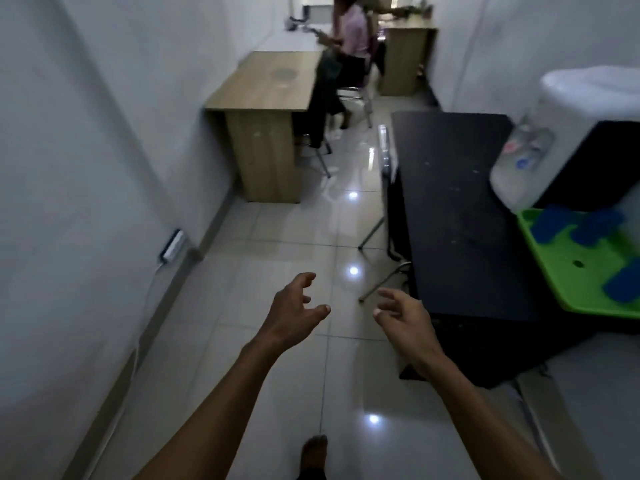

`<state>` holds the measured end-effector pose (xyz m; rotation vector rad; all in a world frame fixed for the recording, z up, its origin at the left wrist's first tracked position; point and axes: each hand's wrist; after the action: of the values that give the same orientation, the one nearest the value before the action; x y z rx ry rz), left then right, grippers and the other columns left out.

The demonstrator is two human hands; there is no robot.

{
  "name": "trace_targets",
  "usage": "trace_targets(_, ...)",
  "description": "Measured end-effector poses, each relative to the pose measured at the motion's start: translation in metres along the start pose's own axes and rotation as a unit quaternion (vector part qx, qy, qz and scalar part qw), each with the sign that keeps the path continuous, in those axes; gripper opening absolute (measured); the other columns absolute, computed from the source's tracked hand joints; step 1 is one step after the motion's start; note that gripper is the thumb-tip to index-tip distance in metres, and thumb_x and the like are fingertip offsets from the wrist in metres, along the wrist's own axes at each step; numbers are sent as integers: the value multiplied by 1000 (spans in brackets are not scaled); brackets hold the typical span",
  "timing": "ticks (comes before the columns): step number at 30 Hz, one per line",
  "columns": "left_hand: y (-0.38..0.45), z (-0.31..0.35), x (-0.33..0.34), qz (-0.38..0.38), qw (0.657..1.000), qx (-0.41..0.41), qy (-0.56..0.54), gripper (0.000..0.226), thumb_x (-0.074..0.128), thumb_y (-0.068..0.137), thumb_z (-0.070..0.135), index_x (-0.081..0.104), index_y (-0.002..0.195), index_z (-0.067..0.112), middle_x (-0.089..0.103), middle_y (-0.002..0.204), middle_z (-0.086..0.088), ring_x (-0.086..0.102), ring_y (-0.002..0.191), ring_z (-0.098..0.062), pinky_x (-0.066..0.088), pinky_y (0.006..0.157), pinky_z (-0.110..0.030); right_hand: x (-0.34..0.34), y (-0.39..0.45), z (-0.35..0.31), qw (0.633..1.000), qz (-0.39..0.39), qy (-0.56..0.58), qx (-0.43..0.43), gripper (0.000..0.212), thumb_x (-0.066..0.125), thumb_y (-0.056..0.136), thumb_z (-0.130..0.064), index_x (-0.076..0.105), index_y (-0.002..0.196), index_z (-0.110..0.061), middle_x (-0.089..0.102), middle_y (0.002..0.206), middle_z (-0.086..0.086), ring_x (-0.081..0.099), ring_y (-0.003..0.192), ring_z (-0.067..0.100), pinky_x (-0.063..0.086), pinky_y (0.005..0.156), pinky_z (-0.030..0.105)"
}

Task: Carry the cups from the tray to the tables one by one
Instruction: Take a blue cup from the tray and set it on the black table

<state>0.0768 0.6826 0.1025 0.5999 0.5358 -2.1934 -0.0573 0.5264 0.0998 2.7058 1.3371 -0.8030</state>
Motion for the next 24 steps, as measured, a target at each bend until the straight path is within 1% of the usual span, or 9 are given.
trace_targets(3, 44, 27, 21, -55, 997, 45, -2, 68, 72, 86, 23, 39, 146, 20, 47, 147, -6, 56, 120, -21, 49, 85, -28, -28, 18, 8, 998, 58, 8, 27, 42, 62, 92, -16, 56, 133, -16, 64, 116, 5, 60, 100, 13, 47, 74, 18)
trace_targets(5, 71, 44, 33, -95, 993, 72, 0, 67, 71, 87, 21, 39, 146, 19, 47, 147, -5, 56, 121, -21, 50, 87, -29, -45, 30, 12, 994, 95, 11, 48, 42, 62, 92, -19, 55, 133, -19, 65, 117, 4, 60, 103, 13, 49, 82, 23)
trace_targets(7, 94, 60, 42, -128, 987, 96, 6, 66, 71, 87, 21, 40, 146, 18, 47, 147, -4, 56, 121, -21, 49, 85, -28, -59, 39, 15, 989, 134, 17, 65, 41, 62, 92, -19, 55, 133, -19, 65, 111, 0, 61, 103, 13, 50, 87, 26)
trace_targets(10, 128, 87, 58, -176, 975, 134, 9, 62, 70, 88, 18, 43, 143, 16, 50, 142, 1, 55, 121, -19, 47, 86, -26, -79, 51, 18, 976, 194, 28, 91, 39, 62, 93, -17, 56, 132, -18, 65, 106, -1, 63, 98, 9, 50, 84, 23)
trace_targets(13, 156, 115, 75, -219, 960, 174, -2, 54, 69, 88, 12, 47, 137, 15, 51, 126, 11, 51, 120, -13, 44, 90, -23, -96, 59, 25, 960, 248, 46, 121, 41, 64, 91, -18, 57, 131, -18, 67, 109, 1, 63, 102, 14, 53, 91, 34)
trace_targets(15, 172, 131, 91, -249, 950, 187, 0, 57, 71, 88, 16, 45, 139, 16, 52, 132, 6, 53, 119, -15, 46, 89, -24, -107, 61, 31, 947, 283, 55, 141, 41, 65, 90, -18, 58, 131, -18, 68, 108, 3, 64, 103, 17, 54, 93, 39)
trace_targets(17, 183, 144, 105, -271, 942, 196, 10, 63, 72, 87, 20, 43, 142, 18, 53, 136, 0, 56, 115, -17, 51, 87, -28, -116, 62, 36, 934, 312, 71, 157, 41, 65, 90, -17, 58, 130, -18, 67, 107, 3, 64, 104, 19, 54, 93, 40)
trace_targets(21, 200, 173, 143, -312, 921, 230, 28, 63, 73, 86, 23, 43, 142, 19, 55, 138, -1, 58, 114, -19, 54, 95, -40, -140, 59, 48, 902, 378, 107, 179, 38, 63, 91, -14, 58, 129, -16, 66, 104, 4, 64, 98, 17, 51, 85, 31)
trace_targets(24, 206, 192, 172, -346, 904, 249, 34, 63, 71, 88, 23, 42, 144, 18, 54, 139, -1, 58, 117, -19, 52, 93, -34, -159, 58, 60, 881, 413, 123, 196, 35, 64, 91, -12, 59, 125, -15, 66, 96, 2, 63, 90, 16, 51, 82, 29)
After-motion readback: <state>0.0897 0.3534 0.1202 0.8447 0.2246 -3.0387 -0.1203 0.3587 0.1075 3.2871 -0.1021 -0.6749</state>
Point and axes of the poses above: each hand's wrist, its own y-axis towards the middle knuckle, its own x-axis out of the palm, z = x × y
